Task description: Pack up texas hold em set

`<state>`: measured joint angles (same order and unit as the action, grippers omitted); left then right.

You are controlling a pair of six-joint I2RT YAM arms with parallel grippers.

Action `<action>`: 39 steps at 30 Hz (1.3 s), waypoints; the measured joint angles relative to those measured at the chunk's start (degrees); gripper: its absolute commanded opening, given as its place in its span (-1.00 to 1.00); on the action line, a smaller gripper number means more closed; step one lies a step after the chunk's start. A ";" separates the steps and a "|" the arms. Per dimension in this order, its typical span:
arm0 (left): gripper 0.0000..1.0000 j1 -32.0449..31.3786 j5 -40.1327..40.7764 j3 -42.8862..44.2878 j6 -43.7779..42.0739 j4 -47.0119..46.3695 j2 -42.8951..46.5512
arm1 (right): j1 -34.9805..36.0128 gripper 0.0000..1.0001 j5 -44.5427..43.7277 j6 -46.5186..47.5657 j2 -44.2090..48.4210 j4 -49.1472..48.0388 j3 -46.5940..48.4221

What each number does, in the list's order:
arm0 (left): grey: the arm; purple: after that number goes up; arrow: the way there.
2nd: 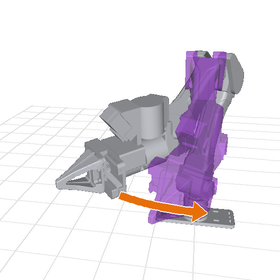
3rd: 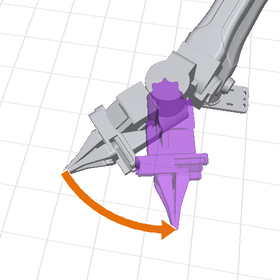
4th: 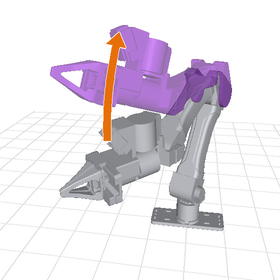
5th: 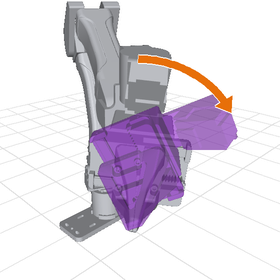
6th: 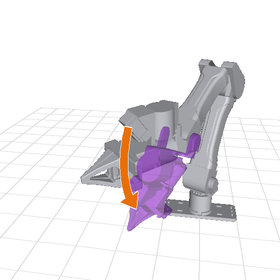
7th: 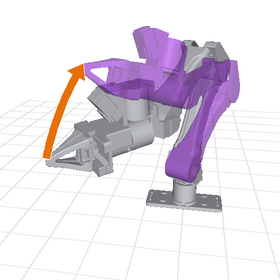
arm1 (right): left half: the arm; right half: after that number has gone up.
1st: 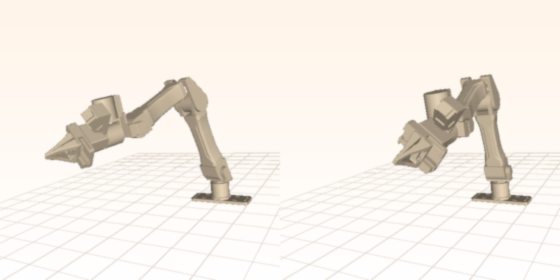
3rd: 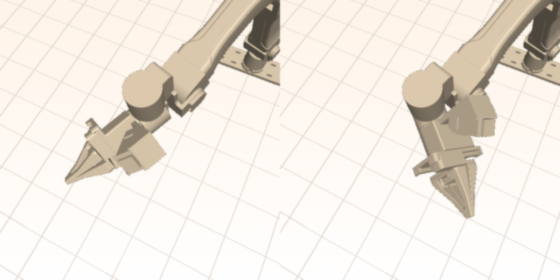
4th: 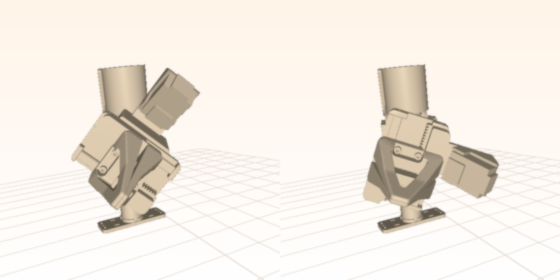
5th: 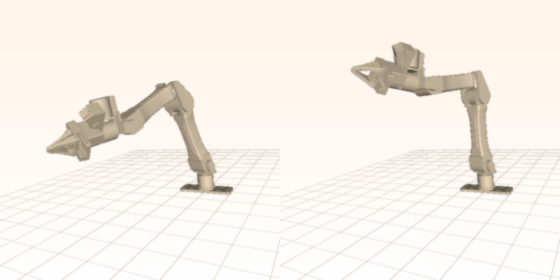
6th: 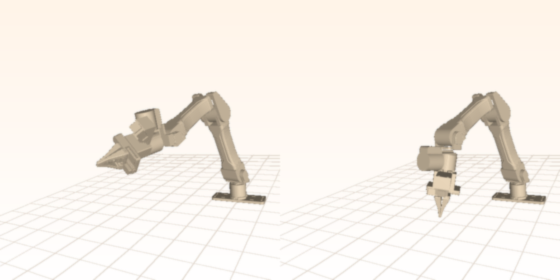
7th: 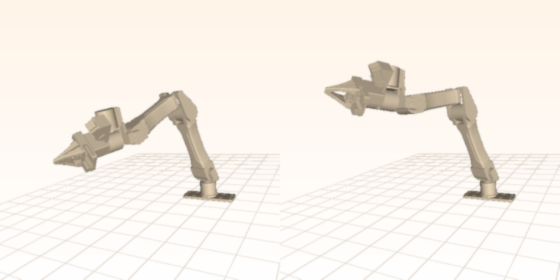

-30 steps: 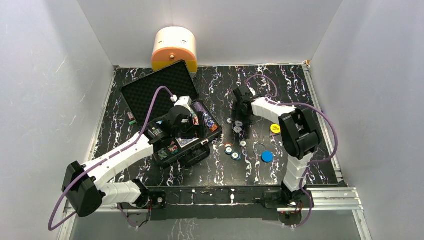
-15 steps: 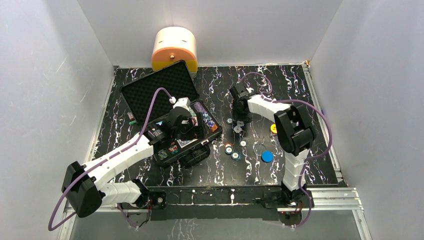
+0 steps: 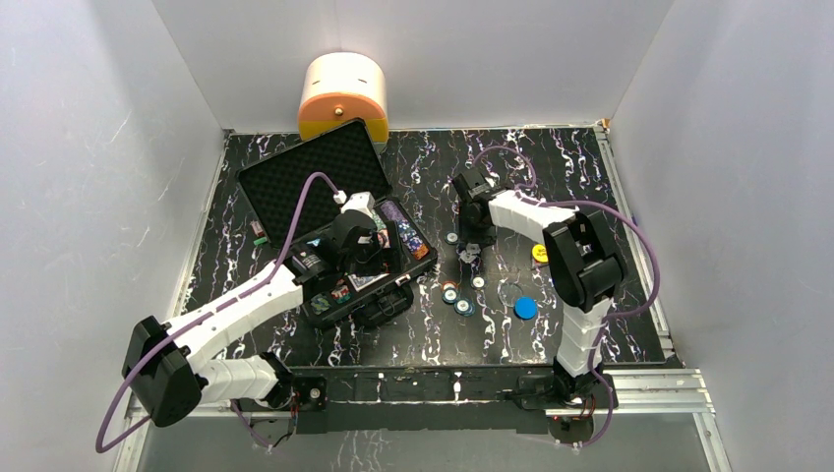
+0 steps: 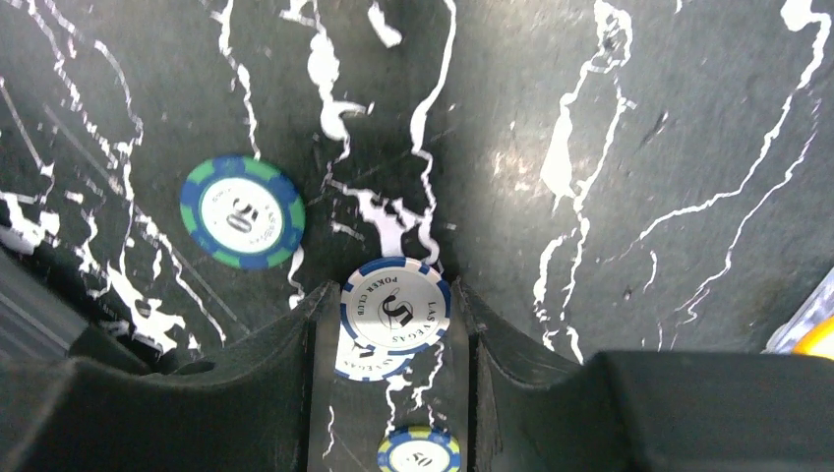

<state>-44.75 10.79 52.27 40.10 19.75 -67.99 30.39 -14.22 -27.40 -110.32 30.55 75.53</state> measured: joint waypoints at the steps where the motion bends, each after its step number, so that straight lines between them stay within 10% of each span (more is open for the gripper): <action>1: 0.97 0.00 0.02 0.02 0.00 0.02 -0.09 | 0.15 -0.15 0.28 -0.02 0.57 0.17 -0.57; 39: 0.97 0.00 0.57 0.28 1.11 0.50 -2.43 | 3.39 0.18 0.00 0.33 3.93 -1.31 -4.98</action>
<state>-44.75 11.35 52.56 41.21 20.25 -70.41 33.78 -14.22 -27.07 -106.39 29.23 70.54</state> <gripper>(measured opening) 0.983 0.549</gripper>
